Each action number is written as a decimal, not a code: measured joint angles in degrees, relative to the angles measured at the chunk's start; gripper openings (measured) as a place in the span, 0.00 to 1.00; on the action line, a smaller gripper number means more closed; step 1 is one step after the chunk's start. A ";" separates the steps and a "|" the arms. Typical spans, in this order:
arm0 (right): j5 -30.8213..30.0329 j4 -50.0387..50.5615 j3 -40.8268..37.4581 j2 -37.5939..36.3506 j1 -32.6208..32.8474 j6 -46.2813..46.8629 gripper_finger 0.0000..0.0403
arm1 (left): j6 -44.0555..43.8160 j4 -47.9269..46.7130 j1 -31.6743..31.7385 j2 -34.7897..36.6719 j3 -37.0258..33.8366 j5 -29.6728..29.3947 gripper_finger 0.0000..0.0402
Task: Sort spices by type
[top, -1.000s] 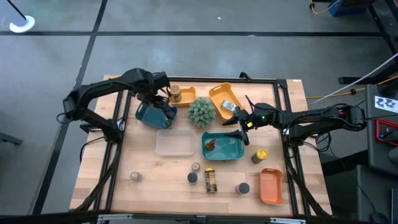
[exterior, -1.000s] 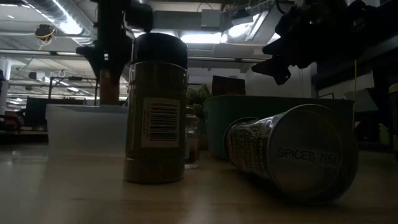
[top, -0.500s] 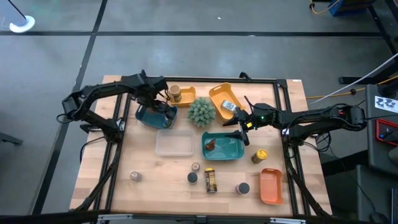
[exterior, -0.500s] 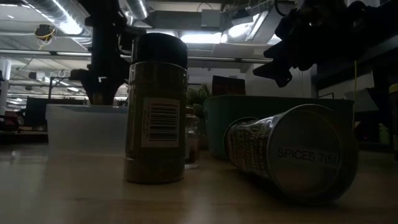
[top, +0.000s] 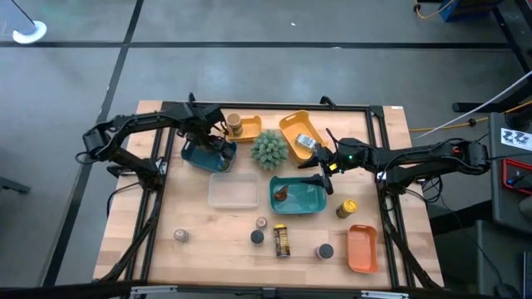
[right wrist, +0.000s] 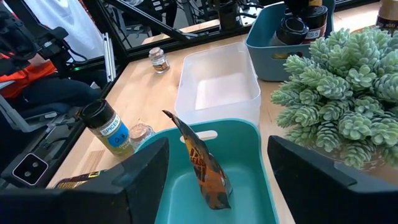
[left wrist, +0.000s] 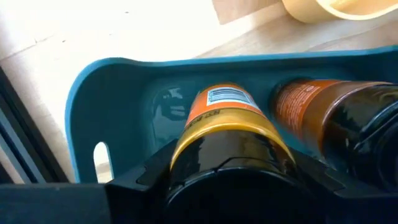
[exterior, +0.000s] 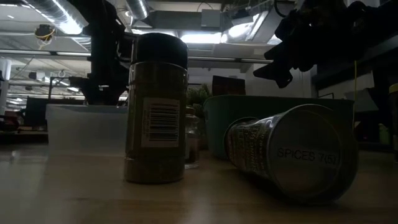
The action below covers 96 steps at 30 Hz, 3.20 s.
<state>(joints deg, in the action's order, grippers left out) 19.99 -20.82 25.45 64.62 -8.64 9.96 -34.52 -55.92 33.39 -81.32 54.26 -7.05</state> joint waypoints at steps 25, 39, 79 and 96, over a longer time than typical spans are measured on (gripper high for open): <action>0.00 0.02 0.00 0.00 0.00 -1.46 0.68 | 1.92 -0.54 0.00 0.11 0.00 1.32 0.65; 0.00 0.04 0.00 0.02 0.02 -1.49 0.68 | 1.60 -5.60 0.04 0.74 1.16 2.42 0.65; 0.01 3.45 0.00 0.02 0.01 -1.46 0.68 | -19.95 -6.56 -38.78 0.74 19.26 12.21 0.65; 0.03 3.43 0.00 0.02 0.02 -0.97 0.68 | -19.32 23.28 -62.97 -6.53 19.26 -4.09 0.65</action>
<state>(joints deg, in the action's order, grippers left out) 20.02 -17.39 25.45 64.64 -8.62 8.99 -53.84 -32.64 -29.59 -87.85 73.52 -11.14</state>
